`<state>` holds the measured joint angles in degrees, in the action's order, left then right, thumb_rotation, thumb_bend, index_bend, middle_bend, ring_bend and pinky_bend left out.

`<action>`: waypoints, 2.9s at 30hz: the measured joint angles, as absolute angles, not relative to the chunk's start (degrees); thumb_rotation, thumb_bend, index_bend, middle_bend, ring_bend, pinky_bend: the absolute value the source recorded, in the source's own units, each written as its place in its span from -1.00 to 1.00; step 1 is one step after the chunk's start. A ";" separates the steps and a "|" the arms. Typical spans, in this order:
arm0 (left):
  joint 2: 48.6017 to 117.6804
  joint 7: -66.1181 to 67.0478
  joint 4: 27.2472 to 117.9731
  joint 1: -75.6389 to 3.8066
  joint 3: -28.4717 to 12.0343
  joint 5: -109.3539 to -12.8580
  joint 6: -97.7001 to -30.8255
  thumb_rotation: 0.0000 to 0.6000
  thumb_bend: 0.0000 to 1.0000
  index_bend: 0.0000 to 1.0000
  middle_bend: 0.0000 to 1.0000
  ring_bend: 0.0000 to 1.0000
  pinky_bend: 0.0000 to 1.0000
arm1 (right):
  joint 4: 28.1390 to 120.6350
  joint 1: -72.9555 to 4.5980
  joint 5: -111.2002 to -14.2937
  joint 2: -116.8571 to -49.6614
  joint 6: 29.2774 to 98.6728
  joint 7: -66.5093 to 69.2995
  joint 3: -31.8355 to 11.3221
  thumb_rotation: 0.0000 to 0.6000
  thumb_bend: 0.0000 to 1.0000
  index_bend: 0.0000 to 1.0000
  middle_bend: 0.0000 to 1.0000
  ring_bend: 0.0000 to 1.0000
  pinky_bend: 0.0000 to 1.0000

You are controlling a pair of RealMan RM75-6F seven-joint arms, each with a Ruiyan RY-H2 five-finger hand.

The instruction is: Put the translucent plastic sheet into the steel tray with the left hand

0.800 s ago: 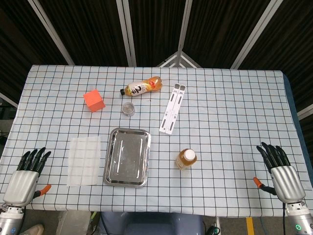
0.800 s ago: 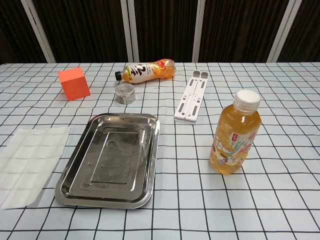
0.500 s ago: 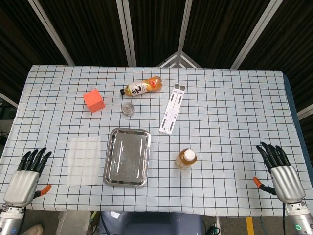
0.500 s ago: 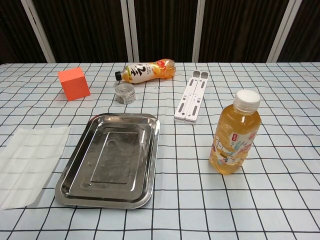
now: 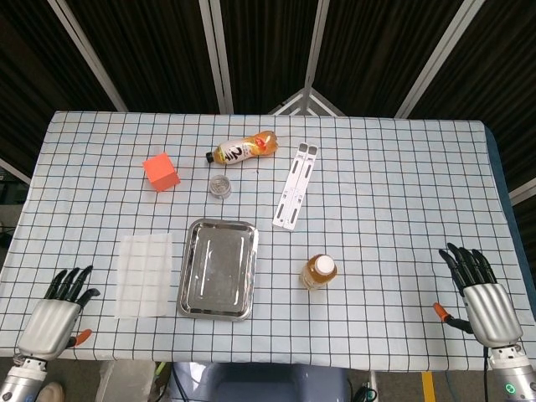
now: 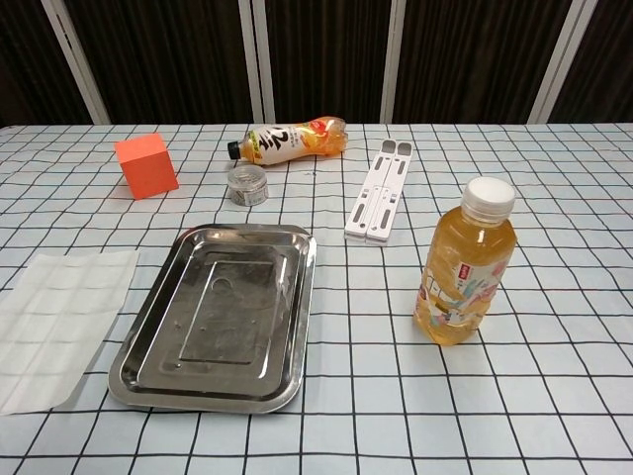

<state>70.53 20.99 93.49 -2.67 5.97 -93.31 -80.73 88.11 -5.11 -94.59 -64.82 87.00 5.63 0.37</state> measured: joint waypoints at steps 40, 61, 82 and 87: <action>84.90 23.17 74.18 -9.48 3.90 -94.58 -74.50 1.00 -0.52 -0.10 -1.00 -1.00 -1.00 | 88.07 -4.83 -94.46 -64.82 87.36 6.04 0.32 1.00 -0.42 -1.00 -1.00 -1.00 -1.00; 85.94 21.65 73.89 -10.67 4.08 -94.02 -74.50 1.00 -0.28 -0.08 -1.00 -1.00 -1.00 | 88.05 -4.84 -94.57 -64.76 87.27 6.15 0.38 1.00 -0.42 -1.00 -1.00 -1.00 -1.00; 87.57 20.61 72.61 -11.76 2.91 -93.17 -75.38 1.00 0.02 0.21 -0.90 -1.00 -1.00 | 88.27 -4.79 -94.58 -64.57 87.21 6.77 0.48 1.00 -0.42 -1.00 -1.00 -1.00 -1.00; 86.48 20.46 74.16 -12.41 1.28 -93.42 -77.37 1.00 0.03 0.21 -0.91 -1.00 -1.00 | 88.27 -4.78 -94.56 -64.55 87.31 6.97 0.41 1.00 -0.42 -1.00 -1.00 -1.00 -1.00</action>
<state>86.48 20.46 74.16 -12.41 1.28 -93.42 -77.37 88.27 -4.78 -94.56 -64.55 87.31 6.97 0.41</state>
